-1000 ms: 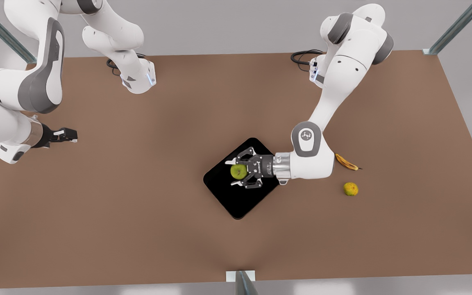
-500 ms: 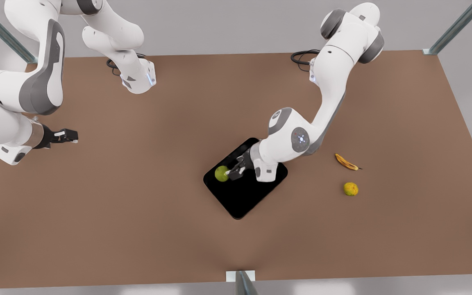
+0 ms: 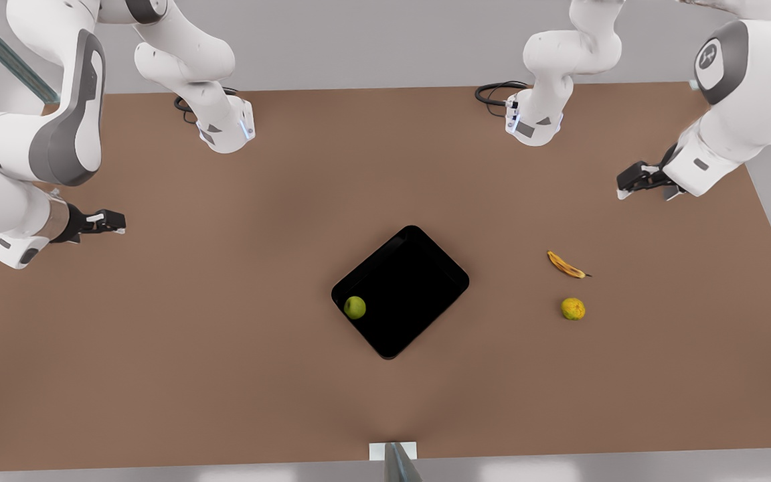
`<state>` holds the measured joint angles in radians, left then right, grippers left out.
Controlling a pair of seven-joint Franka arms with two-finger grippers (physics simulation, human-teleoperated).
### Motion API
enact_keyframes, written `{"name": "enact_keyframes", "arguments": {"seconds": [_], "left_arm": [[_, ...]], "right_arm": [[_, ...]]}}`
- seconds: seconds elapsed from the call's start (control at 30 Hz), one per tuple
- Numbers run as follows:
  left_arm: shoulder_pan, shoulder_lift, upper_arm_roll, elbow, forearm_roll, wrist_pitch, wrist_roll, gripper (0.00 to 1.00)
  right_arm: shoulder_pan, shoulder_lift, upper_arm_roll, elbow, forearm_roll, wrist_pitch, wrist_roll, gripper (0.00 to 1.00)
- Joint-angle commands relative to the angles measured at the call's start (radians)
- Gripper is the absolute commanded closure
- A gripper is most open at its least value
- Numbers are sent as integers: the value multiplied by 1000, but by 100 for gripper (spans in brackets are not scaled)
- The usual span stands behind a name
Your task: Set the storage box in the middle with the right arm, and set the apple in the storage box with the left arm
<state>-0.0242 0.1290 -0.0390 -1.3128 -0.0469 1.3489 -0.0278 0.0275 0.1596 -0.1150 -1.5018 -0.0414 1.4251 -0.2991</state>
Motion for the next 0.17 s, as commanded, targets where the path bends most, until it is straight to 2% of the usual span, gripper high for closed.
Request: {"name": "enact_keyframes", "arguments": {"seconds": [0.0,0.13], "left_arm": [[-34,21,-2,27,13,-10,0,0],[-33,37,-12,24,13,9,20,0]], "right_arm": [[-1,0,0,0,0,0,0,0],[0,0,0,0,0,-2,0,0]]}}
